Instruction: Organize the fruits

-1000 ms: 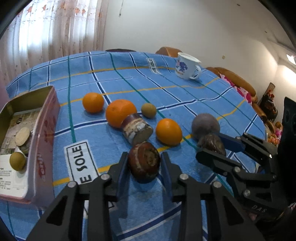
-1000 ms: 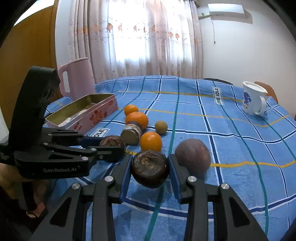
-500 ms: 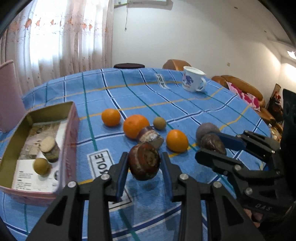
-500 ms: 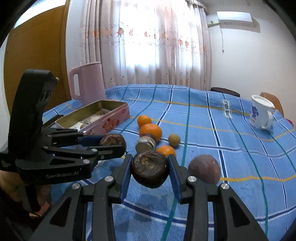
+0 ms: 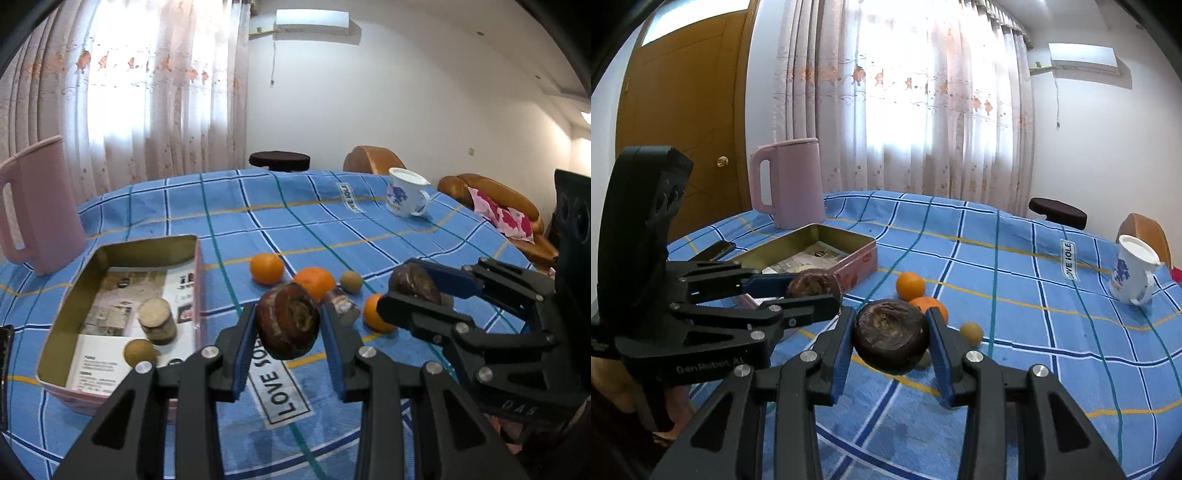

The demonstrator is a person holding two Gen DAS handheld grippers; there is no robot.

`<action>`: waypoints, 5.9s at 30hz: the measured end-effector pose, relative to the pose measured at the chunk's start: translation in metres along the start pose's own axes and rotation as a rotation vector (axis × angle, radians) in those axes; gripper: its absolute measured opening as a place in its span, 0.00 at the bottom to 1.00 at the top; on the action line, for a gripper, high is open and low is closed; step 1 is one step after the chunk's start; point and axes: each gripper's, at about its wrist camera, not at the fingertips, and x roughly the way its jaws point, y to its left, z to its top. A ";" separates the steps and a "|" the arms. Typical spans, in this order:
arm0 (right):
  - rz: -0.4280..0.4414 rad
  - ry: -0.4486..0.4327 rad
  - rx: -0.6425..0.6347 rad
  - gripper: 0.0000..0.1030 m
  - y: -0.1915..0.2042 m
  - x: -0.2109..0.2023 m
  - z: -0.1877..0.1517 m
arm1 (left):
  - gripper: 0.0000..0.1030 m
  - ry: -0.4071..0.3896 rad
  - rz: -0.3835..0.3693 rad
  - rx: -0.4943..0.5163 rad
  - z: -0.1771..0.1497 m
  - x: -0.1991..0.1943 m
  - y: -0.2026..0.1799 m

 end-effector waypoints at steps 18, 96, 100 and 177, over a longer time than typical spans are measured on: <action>0.010 -0.028 -0.053 0.39 0.011 0.011 0.024 | 0.35 -0.040 0.071 -0.017 0.005 -0.008 0.024; -0.178 0.129 0.058 0.58 -0.045 -0.004 -0.007 | 0.89 -0.027 0.055 -0.052 0.002 -0.006 0.037; -0.207 0.162 0.140 0.58 -0.075 -0.006 -0.024 | 0.89 0.007 0.023 -0.023 0.000 0.010 0.010; -0.171 -0.017 0.190 0.50 -0.090 0.014 0.001 | 0.45 -0.015 -0.040 -0.095 0.013 0.040 -0.018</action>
